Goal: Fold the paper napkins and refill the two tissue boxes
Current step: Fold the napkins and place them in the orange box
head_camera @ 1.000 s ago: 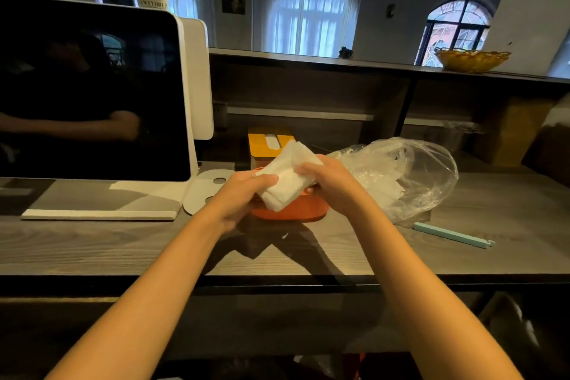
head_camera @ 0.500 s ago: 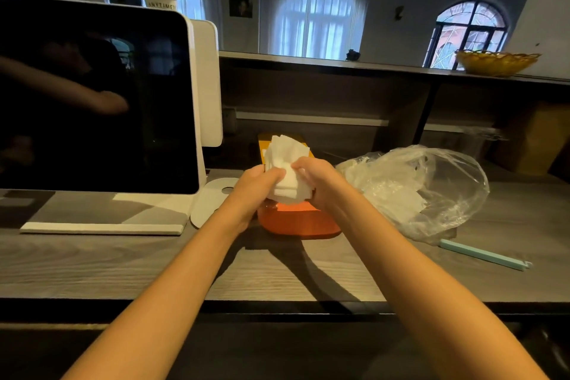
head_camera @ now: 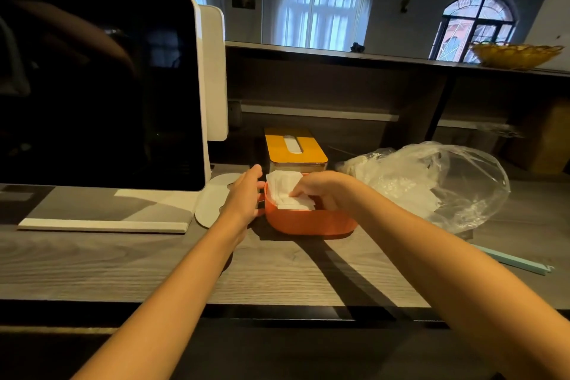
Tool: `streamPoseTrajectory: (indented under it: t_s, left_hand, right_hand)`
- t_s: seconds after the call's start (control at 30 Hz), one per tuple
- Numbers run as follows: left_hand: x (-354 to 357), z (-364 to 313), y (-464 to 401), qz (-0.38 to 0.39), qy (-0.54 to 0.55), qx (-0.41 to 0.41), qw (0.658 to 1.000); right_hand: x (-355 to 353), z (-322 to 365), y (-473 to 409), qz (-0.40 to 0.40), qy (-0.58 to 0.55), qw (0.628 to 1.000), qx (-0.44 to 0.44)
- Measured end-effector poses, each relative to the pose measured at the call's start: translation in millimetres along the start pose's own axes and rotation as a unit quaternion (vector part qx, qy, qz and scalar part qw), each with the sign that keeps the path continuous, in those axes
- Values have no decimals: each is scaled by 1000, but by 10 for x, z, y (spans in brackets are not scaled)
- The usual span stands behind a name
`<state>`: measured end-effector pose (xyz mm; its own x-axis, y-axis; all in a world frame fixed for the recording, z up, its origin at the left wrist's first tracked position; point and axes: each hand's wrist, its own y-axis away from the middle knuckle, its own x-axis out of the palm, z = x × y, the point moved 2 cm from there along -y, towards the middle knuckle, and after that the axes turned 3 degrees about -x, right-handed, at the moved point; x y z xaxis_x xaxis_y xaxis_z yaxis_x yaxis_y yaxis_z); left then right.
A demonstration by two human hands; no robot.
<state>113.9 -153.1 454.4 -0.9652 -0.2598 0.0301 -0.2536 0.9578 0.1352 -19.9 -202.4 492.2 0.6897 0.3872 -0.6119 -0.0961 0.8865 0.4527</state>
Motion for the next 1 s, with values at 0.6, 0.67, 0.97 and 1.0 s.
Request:
streamPoseTrajectory:
  t_s: [0.6,0.67,0.97,1.0]
  left_hand:
    - [-29,-32,42,-5,-49,-5,999]
    - [-26,-31,47,-4,-42,-10,999]
    - [1,-71,120,2,-47,-16,999]
    - [13,-85,131,2,-51,-18,999]
  right_hand:
    - [-194,71,43,-83,53,987,-125]
    - [-134,108,102,23,-59,991,-120]
    - [174,114,9,127,-80,985,-88]
    - [169,103,16,131,-89,983,-91]
